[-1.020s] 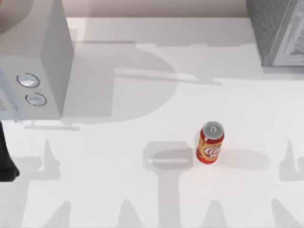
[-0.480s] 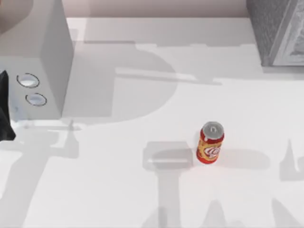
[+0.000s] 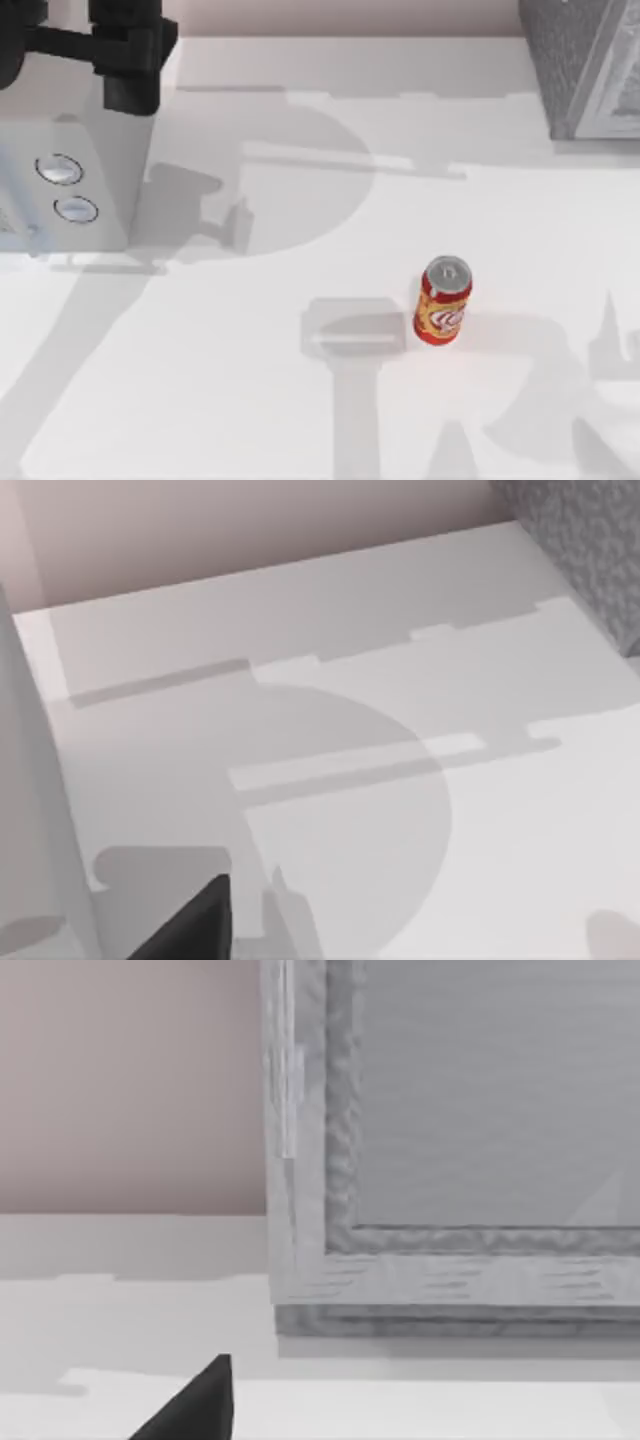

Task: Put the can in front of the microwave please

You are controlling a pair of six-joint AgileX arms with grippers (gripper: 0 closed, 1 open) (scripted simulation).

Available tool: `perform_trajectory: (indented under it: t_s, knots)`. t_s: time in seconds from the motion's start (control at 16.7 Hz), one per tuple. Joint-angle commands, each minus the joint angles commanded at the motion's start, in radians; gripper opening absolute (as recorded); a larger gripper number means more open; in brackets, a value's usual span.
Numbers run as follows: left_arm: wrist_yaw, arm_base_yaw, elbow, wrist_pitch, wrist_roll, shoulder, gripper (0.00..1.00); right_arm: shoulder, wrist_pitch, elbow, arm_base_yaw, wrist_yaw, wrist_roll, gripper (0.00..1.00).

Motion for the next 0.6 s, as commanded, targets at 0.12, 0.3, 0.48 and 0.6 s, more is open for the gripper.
perform_trajectory:
  t_s: [0.12,0.3,0.48,0.6]
  knots:
    - [-0.004,-0.067,0.202,-0.152,0.0,0.218,1.0,0.0,0.0,0.0,0.0,0.0,0.0,1.0]
    - [-0.012,-0.166,0.502,-0.381,0.003,0.547,1.0,0.0,0.0,0.0,0.0,0.0,0.0,1.0]
    - [-0.02,-0.258,0.794,-0.594,0.006,0.857,1.0,0.0,0.0,0.0,0.0,0.0,0.0,1.0]
    - [-0.024,-0.314,0.98,-0.719,0.008,1.044,1.0,0.0,0.0,0.0,0.0,0.0,0.0,1.0]
